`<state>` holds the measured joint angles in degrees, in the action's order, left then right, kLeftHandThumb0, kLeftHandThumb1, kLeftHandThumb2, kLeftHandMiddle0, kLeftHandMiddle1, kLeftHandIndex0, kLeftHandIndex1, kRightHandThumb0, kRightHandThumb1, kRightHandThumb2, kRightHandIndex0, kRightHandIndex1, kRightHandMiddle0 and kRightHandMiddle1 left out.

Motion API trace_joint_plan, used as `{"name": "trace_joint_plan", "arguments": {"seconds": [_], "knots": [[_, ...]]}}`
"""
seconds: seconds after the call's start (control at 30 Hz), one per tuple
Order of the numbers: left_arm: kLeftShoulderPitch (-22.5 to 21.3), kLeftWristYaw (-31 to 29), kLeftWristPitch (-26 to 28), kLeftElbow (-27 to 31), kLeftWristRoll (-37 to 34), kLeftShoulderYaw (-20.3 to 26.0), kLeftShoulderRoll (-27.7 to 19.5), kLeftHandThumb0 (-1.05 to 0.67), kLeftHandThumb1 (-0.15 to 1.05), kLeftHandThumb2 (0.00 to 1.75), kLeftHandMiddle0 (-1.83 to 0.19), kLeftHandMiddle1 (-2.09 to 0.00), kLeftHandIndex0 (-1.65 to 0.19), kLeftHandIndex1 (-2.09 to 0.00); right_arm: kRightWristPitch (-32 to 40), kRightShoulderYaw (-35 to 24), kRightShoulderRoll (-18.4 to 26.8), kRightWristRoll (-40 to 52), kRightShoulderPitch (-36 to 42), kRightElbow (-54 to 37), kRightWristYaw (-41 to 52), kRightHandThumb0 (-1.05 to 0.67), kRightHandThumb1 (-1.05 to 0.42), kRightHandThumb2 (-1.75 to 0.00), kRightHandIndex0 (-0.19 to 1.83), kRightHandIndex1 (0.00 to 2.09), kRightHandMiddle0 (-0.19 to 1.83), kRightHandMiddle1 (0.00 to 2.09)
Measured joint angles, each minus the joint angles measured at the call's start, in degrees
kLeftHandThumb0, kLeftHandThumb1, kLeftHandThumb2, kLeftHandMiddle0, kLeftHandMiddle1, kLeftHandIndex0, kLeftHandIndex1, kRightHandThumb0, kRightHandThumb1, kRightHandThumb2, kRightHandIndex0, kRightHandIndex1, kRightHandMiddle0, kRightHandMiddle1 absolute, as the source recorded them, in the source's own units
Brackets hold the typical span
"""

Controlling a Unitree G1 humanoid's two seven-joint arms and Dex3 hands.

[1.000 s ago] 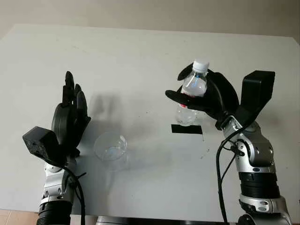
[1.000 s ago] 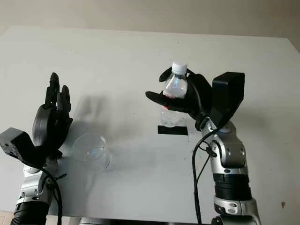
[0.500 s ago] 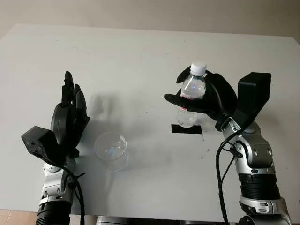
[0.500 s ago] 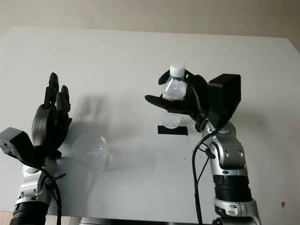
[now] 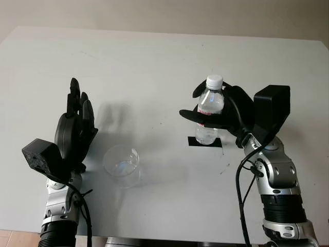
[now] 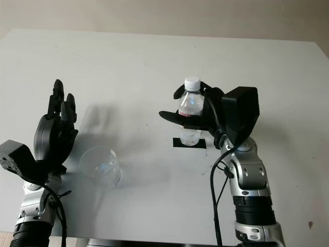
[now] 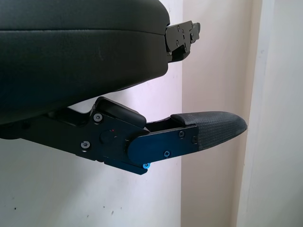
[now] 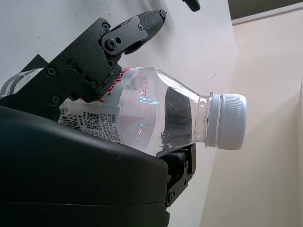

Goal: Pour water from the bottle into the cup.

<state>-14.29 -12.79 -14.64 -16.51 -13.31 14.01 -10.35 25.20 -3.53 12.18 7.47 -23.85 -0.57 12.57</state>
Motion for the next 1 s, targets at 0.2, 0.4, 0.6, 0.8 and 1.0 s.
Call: {"name": "trace_joint_plan", "arguments": {"seconds": [0.2,0.4,0.6,0.8,1.0], "knots": [[0.00,-0.14,0.19,0.02,-0.04,0.00,-0.47,-0.77,1.05,0.60,0.19,0.00,0.19,0.00,-0.01,-0.22,-0.38,0.78,0.82,-0.62,-0.28,-0.23,-1.05,-0.29,1.19,2.09,0.89,2.09],[0.00,-0.55,0.20,0.01,-0.15,0.01,-0.79,-0.77,1.05,0.60,0.19,-0.01,0.19,0.00,-0.05,-0.92,-1.04,1.83,1.39,-0.70,-0.46,-0.23,-1.05,-0.29,1.20,2.09,0.89,2.09],[0.00,-0.35,0.73,0.02,-0.14,0.00,-0.92,-0.78,1.05,0.60,0.19,-0.02,0.19,0.00,-1.81,-0.95,-1.04,1.87,2.15,-0.67,-0.11,-0.23,-1.05,-0.29,1.19,2.09,0.89,2.09],[0.00,-0.31,0.72,0.03,-0.12,-0.02,-0.92,-0.76,1.05,0.61,0.19,-0.03,0.19,0.00,-8.01,-0.56,-0.95,0.68,3.69,0.50,1.50,-0.31,-1.05,-0.16,0.65,2.09,0.45,2.09],[0.00,-0.37,0.64,0.03,-0.12,-0.02,-0.92,-0.77,1.05,0.61,0.19,-0.01,0.19,0.00,-12.84,-0.12,-0.81,-0.43,4.66,1.77,2.74,-0.50,-0.99,-0.05,-0.16,2.01,-0.17,2.01]]}}
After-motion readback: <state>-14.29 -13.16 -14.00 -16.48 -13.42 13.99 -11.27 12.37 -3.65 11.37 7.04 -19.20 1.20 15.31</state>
